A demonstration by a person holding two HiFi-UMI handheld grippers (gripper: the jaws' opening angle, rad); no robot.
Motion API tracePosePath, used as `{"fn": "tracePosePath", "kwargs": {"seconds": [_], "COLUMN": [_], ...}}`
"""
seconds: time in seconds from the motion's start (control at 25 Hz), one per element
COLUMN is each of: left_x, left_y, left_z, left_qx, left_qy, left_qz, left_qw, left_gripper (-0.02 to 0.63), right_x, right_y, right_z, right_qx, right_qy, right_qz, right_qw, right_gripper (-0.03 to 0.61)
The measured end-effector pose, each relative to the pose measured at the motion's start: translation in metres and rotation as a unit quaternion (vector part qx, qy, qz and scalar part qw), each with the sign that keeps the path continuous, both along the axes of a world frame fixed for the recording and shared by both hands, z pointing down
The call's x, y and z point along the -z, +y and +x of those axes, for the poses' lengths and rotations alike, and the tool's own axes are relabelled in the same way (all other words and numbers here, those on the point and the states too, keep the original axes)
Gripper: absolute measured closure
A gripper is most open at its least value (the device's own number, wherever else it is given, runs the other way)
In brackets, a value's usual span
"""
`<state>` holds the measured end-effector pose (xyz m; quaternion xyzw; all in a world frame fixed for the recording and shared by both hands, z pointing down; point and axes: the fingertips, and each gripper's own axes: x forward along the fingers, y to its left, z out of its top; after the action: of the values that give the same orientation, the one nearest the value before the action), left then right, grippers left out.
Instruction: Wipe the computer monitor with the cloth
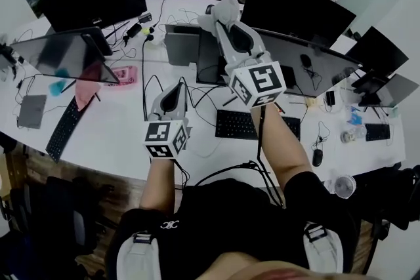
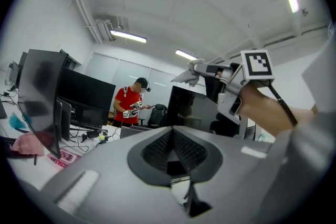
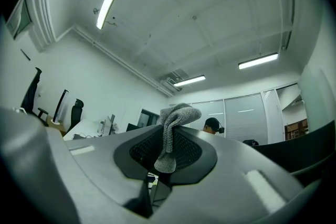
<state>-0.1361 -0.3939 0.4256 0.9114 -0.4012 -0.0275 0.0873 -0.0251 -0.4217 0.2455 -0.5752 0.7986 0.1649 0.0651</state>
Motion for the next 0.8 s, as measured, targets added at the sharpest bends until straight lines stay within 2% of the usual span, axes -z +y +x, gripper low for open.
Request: {"fn": "tracePosePath", "kwargs": {"seconds": [0.36, 0.68, 0.8], "left_x": [-0.008, -0.017, -0.018], "left_y": [-0.012, -0.013, -0.009], "left_z": [-0.012, -0.008, 0.0], "left_qx": [-0.023, -0.035, -0.043], "left_qy": [0.008, 0.018, 0.012], "left_qz": [-0.011, -0.025, -0.025], "left_qw": [0.9996, 0.9989, 0.9987], "left_gripper": [0.563, 0.563, 0.563], "right_x": [-0.021, -0.036, -0.04], "right_y": [-0.04, -0.041, -0.038], "right_z": [0.006, 0.035, 0.055], "right_qx": [-0.064, -0.119, -0.137], "right_qy": [0.014, 0.036, 0.026], "right_qz": [-0.061, -0.085, -0.099], "right_qw": [0.996, 0.989, 0.985], "right_gripper": [0.546, 0.546, 0.546]}}
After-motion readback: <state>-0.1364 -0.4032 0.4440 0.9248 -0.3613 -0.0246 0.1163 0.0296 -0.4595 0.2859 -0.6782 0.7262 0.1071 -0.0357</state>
